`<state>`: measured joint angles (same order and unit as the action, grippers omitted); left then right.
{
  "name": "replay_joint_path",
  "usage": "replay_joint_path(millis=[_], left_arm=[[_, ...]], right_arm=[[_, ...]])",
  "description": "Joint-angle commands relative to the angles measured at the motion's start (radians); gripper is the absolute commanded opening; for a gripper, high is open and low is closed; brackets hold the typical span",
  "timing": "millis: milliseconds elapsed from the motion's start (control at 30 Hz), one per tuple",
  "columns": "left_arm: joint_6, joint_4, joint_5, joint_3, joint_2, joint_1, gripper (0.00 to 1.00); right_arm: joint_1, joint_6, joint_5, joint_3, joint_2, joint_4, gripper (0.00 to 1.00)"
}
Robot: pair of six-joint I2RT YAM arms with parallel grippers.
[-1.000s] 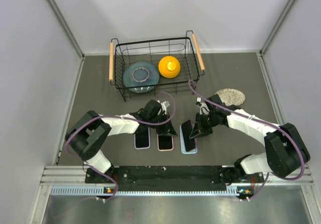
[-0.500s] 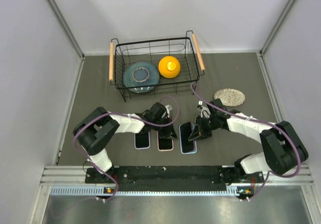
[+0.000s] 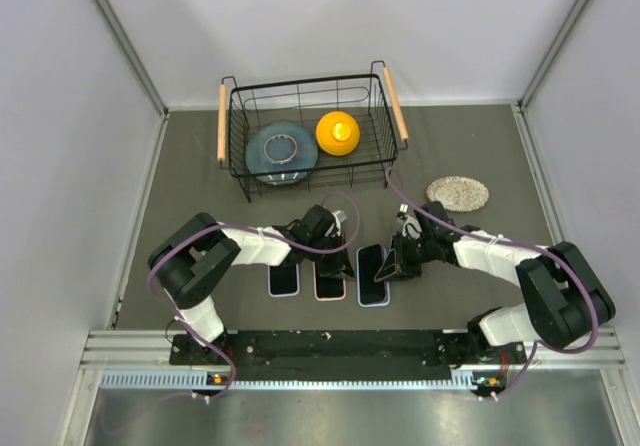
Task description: Put the phone into the phone case
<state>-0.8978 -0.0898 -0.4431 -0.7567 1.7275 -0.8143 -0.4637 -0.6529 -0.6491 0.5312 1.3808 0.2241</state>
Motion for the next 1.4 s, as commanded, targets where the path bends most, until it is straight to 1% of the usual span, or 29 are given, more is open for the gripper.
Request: replay_joint_path(millis=[0, 233, 400, 600, 633, 700, 800, 900, 1100, 1133, 1167, 1200, 1300, 1367], left_arm=[[0.004, -0.025, 0.009, -0.033, 0.004, -0.026, 0.00], [-0.035, -0.036, 0.006, -0.026, 0.007, -0.057, 0.00], [-0.046, -0.031, 0.010, -0.035, -0.014, -0.077, 0.00], [-0.043, 0.045, 0.055, -0.055, -0.055, -0.079, 0.00], [-0.041, 0.051, 0.060, -0.058, -0.060, -0.080, 0.01], [-0.038, 0.064, 0.063, -0.064, -0.066, -0.079, 0.02], [-0.035, 0.076, 0.064, -0.076, -0.071, -0.079, 0.05], [-0.027, 0.085, 0.067, -0.089, -0.075, -0.079, 0.11], [-0.020, 0.127, 0.098, -0.105, -0.097, -0.079, 0.26], [-0.023, 0.125, 0.101, -0.105, -0.098, -0.080, 0.28], [-0.029, 0.124, 0.107, -0.107, -0.097, -0.079, 0.32], [-0.033, 0.122, 0.116, -0.110, -0.092, -0.079, 0.33], [-0.043, 0.130, 0.124, -0.128, -0.068, -0.079, 0.39], [-0.046, 0.148, 0.133, -0.144, -0.052, -0.079, 0.41]], right_arm=[[-0.007, -0.063, 0.083, -0.046, -0.008, -0.098, 0.09], [0.002, -0.128, 0.049, -0.097, 0.009, -0.198, 0.09], [0.004, -0.134, 0.068, -0.102, 0.001, -0.190, 0.10], [0.005, -0.085, 0.167, -0.051, -0.084, -0.030, 0.25], [0.004, -0.079, 0.180, -0.043, -0.100, -0.007, 0.31], [0.004, -0.064, 0.216, -0.020, -0.136, 0.055, 0.36], [0.003, -0.051, 0.250, 0.004, -0.166, 0.109, 0.42], [0.005, -0.040, 0.270, 0.016, -0.178, 0.135, 0.46], [0.004, -0.008, 0.308, 0.046, -0.190, 0.188, 0.50], [0.003, -0.001, 0.319, 0.050, -0.189, 0.193, 0.50], [0.005, 0.025, 0.333, 0.059, -0.186, 0.195, 0.52], [0.005, 0.035, 0.342, 0.062, -0.183, 0.195, 0.54], [0.004, 0.079, 0.339, 0.075, -0.166, 0.192, 0.58], [0.005, 0.093, 0.338, 0.069, -0.166, 0.181, 0.59]])
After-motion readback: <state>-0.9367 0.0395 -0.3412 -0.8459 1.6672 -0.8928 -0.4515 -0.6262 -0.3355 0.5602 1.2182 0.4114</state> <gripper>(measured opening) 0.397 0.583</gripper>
